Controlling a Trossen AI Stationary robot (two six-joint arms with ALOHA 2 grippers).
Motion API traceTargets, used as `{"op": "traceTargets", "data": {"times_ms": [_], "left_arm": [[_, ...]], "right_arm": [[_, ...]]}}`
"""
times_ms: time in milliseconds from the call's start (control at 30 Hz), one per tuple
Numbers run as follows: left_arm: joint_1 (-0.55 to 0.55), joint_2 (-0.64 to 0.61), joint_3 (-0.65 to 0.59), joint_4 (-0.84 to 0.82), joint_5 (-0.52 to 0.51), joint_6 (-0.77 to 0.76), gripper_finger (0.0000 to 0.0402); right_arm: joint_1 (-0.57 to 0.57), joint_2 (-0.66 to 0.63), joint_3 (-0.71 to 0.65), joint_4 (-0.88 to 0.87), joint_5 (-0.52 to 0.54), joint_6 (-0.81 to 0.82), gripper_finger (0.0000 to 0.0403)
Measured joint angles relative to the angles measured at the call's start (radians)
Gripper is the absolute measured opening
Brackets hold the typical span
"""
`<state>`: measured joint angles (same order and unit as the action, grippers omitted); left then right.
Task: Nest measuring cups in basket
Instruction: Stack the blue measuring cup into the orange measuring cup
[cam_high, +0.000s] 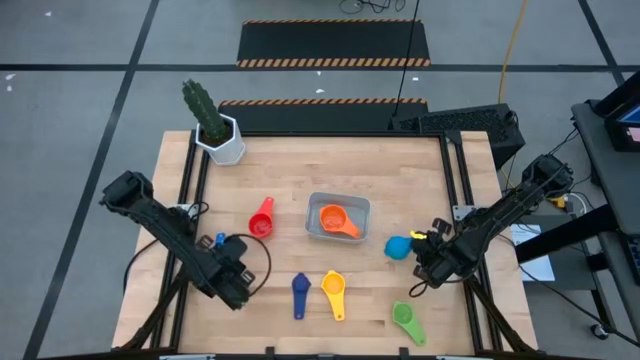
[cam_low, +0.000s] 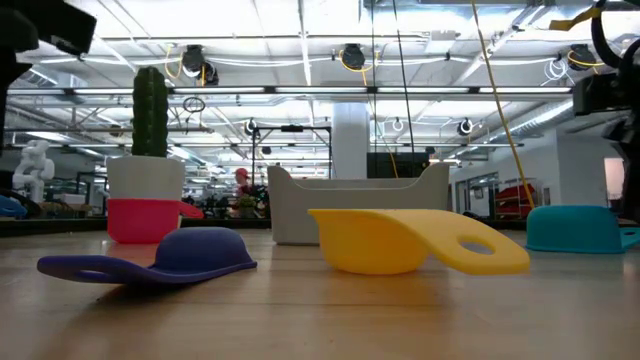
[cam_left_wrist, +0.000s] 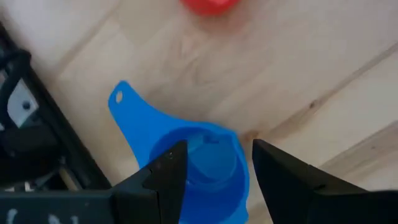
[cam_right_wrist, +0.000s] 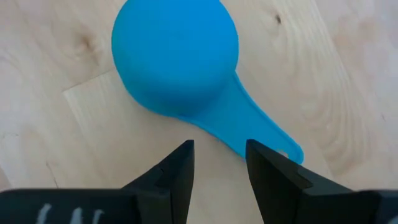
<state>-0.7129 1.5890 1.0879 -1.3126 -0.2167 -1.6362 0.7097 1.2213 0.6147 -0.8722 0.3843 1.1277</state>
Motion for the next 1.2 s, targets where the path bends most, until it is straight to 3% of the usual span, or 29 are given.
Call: {"op": "traceTargets", "data": {"times_ms": [267,467,667,867,1200], "left_arm": [[0.063,0.000,-0.007,-0.066,0.033,-0.191,0.0184],[0.089,0.000,-0.008,-0.270,0.041,-0.304,0.0184],[0.105,-0.020,-0.115,-0.183,0.056,-0.274,0.0184],[0.107,-0.018,-0.223,-0.060,0.158,-0.281,0.0184],[0.107,-0.019,-0.233,0.111,0.085,-0.232,0.0184]], "right_arm": [[0.006,0.000,0.000,0.001,0.004,-0.032,0.0139],[0.006,0.000,0.000,0.011,0.003,-0.033,0.0139],[0.006,0.000,0.000,0.032,-0.012,-0.033,0.0139],[0.006,-0.002,0.000,0.061,-0.027,-0.048,0.0139],[0.006,-0.002,0.000,0.061,-0.022,-0.051,0.0139]]}}
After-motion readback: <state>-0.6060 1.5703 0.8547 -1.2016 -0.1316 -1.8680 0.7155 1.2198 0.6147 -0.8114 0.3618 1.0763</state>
